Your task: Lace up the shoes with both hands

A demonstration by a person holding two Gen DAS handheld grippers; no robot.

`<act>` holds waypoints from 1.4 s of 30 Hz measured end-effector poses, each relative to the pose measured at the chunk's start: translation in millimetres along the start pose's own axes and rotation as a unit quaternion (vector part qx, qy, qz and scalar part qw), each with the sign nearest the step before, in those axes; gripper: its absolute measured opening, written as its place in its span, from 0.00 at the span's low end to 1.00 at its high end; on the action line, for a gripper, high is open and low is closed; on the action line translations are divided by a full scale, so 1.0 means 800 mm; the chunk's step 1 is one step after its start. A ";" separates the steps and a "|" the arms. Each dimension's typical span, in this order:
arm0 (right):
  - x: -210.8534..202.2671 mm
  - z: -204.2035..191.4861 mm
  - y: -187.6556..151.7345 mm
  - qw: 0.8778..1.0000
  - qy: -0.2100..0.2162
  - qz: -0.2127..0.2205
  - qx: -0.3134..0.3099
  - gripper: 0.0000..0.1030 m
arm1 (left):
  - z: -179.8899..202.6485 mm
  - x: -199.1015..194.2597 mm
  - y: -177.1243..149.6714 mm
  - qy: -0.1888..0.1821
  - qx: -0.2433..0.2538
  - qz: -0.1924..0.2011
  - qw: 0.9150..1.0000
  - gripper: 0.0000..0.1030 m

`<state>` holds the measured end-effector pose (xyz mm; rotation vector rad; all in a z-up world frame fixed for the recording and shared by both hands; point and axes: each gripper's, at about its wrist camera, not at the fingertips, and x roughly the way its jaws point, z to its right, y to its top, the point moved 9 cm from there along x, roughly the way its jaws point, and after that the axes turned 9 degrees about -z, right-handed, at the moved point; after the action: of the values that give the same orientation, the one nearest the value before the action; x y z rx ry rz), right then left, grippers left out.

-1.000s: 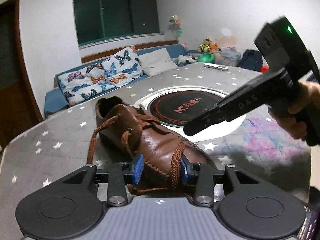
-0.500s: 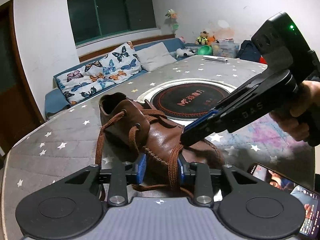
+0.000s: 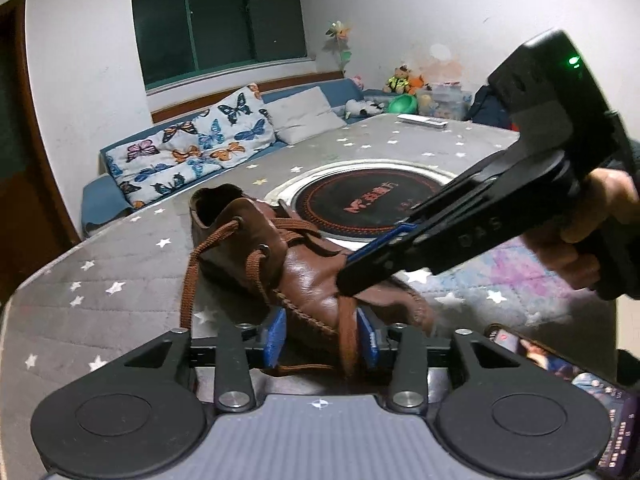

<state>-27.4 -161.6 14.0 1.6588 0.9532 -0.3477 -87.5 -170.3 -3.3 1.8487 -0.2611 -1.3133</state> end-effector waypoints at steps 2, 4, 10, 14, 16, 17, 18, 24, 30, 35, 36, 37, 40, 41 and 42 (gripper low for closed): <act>0.000 0.000 0.001 1.000 -0.002 0.001 -0.001 0.19 | 0.004 -0.002 0.000 -0.009 -0.002 0.003 1.000 0.47; 0.001 0.000 0.001 1.000 -0.003 0.001 -0.002 0.19 | 0.006 -0.001 0.000 -0.003 -0.002 0.007 1.000 0.47; 0.000 0.001 0.000 1.000 0.003 0.001 0.005 0.19 | 0.007 0.005 0.009 -0.005 -0.006 0.007 1.000 0.31; 0.000 0.003 -0.001 1.000 0.005 0.001 0.006 0.19 | 0.008 0.011 0.012 -0.007 -0.002 0.000 1.000 0.19; -0.001 0.003 0.000 1.000 0.004 0.001 0.005 0.19 | 0.009 0.009 0.011 -0.007 0.001 0.001 1.000 0.12; -0.002 0.002 0.000 1.000 0.003 0.002 0.004 0.19 | 0.010 0.008 0.010 -0.004 0.004 0.002 1.000 0.11; -0.003 0.002 0.001 1.000 0.002 0.002 0.003 0.19 | 0.011 0.008 0.009 0.000 0.007 0.003 1.000 0.09; -0.021 0.007 0.015 1.000 -0.005 0.022 0.004 0.19 | 0.000 -0.003 0.012 0.003 -0.008 0.017 1.000 0.08; -0.038 0.020 0.047 0.998 -0.027 0.059 0.011 0.19 | -0.012 -0.021 0.025 0.009 -0.020 0.044 0.999 0.08; -0.031 0.026 0.063 0.997 -0.042 0.067 0.009 0.23 | -0.019 -0.030 0.031 0.017 -0.024 0.055 0.998 0.08; -0.029 0.025 0.064 0.997 -0.043 0.065 0.008 0.23 | -0.020 -0.031 0.032 0.018 -0.025 0.057 0.998 0.08; -0.027 0.025 0.064 0.997 -0.043 0.064 0.006 0.23 | -0.021 -0.033 0.033 0.019 -0.025 0.058 0.998 0.08; -0.024 0.024 0.066 0.997 -0.049 0.066 0.003 0.23 | -0.025 -0.038 0.033 0.022 -0.028 0.062 0.997 0.08; -0.022 0.025 0.067 0.996 -0.050 0.068 0.008 0.23 | -0.027 -0.039 0.034 0.024 -0.029 0.063 0.997 0.08; -0.021 0.026 0.069 0.996 -0.049 0.068 0.012 0.23 | -0.028 -0.040 0.034 0.027 -0.031 0.064 0.997 0.08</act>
<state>7.9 -189.2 55.6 1.7025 0.7614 -0.3453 -74.5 -157.1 40.8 1.7835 -0.3016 -1.1694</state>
